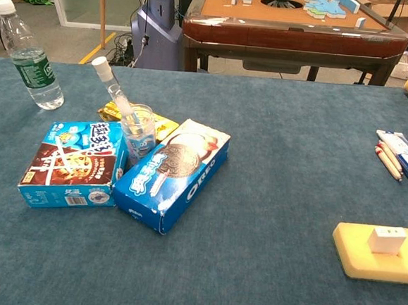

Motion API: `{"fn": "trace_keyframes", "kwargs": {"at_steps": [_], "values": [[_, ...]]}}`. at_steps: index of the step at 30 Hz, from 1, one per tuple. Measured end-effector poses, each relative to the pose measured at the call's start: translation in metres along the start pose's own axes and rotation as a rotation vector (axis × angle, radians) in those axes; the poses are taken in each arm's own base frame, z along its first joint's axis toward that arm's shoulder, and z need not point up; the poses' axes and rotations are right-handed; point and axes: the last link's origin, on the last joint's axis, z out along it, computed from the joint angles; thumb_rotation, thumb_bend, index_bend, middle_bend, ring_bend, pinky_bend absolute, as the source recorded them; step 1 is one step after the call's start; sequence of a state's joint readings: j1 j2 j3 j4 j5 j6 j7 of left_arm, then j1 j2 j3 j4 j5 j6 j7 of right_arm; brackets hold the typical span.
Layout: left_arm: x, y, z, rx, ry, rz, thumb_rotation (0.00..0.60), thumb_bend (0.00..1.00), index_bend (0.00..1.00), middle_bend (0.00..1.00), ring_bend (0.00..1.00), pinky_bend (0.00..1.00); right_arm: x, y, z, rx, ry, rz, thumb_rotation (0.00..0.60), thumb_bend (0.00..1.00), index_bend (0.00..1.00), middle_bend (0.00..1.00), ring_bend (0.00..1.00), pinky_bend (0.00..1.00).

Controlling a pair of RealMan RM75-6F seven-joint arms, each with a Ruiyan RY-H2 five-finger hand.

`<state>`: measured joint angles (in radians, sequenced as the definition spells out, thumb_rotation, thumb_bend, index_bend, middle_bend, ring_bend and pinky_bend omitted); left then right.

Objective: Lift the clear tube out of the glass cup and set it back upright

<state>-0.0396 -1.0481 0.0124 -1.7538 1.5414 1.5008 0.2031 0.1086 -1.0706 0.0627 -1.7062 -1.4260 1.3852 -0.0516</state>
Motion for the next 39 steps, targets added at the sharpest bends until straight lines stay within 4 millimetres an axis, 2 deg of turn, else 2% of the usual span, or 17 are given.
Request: {"fn": "trace_keyframes", "kwargs": {"at_steps": [22, 29, 32, 34, 36, 38, 39], "values": [[-0.007, 0.01, 0.001, -0.036, -0.023, -0.016, 0.6, 0.27, 0.64, 0.7, 0.58, 0.81, 0.006, 0.001, -0.004, 0.003, 0.019, 0.01, 0.6, 0.01, 0.53, 0.3, 0.27, 0.5], [-0.004, 0.012, 0.007, -0.046, 0.0, -0.046, 0.6, 0.27, 0.62, 0.7, 0.56, 0.81, 0.009, 0.0, -0.008, 0.005, 0.039, 0.007, 0.6, 0.01, 0.53, 0.3, 0.27, 0.5], [0.0, 0.017, 0.015, -0.073, 0.027, -0.072, 0.6, 0.27, 0.56, 0.66, 0.52, 0.79, 0.009, -0.001, -0.01, 0.005, 0.045, 0.003, 0.6, 0.01, 0.53, 0.31, 0.27, 0.5], [0.004, 0.022, 0.022, -0.101, 0.034, -0.082, 0.6, 0.26, 0.47, 0.62, 0.5, 0.78, 0.01, -0.001, -0.01, 0.004, 0.047, 0.002, 0.6, 0.01, 0.53, 0.31, 0.27, 0.5], [0.006, 0.027, 0.03, -0.127, 0.029, -0.092, 0.6, 0.2, 0.35, 0.54, 0.48, 0.76, 0.011, -0.001, -0.011, 0.005, 0.054, 0.004, 0.6, 0.01, 0.53, 0.31, 0.27, 0.5], [0.007, 0.031, 0.037, -0.147, 0.017, -0.106, 0.6, 0.14, 0.26, 0.46, 0.41, 0.71, 0.012, -0.001, -0.011, 0.006, 0.065, 0.006, 0.6, 0.01, 0.53, 0.32, 0.27, 0.5], [0.007, 0.034, 0.041, -0.157, 0.004, -0.117, 0.6, 0.11, 0.22, 0.4, 0.32, 0.64, 0.013, 0.0, -0.012, 0.007, 0.07, 0.008, 0.6, 0.01, 0.53, 0.32, 0.27, 0.5]]}}
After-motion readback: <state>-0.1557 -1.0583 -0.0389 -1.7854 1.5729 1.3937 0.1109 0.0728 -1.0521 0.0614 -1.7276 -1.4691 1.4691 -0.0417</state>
